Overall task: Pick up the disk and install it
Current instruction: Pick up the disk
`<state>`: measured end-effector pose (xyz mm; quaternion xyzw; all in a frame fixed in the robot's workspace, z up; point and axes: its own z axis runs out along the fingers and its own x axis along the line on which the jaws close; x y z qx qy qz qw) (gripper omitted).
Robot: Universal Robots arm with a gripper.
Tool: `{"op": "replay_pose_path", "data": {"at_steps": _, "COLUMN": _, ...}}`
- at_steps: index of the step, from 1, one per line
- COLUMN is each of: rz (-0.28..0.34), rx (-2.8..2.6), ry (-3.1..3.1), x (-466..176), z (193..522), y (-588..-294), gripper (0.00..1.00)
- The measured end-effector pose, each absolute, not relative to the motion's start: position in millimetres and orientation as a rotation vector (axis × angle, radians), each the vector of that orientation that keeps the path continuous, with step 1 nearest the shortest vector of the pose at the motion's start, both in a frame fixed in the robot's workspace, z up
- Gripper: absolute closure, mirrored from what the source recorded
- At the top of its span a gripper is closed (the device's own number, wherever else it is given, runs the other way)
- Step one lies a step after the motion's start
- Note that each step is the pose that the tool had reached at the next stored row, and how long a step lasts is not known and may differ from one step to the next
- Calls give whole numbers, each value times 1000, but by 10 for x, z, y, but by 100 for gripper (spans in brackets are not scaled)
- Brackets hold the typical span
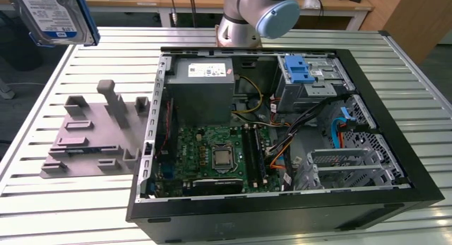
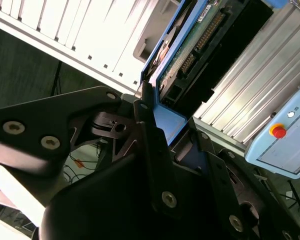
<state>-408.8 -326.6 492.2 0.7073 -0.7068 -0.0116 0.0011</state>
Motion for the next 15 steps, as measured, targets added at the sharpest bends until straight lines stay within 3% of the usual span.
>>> {"op": "replay_pose_path", "data": {"at_steps": 15, "rz": -42, "rx": 2216, "ry": -2218, "x": -3919, "z": 4922, "y": -3420, "gripper": 64}}
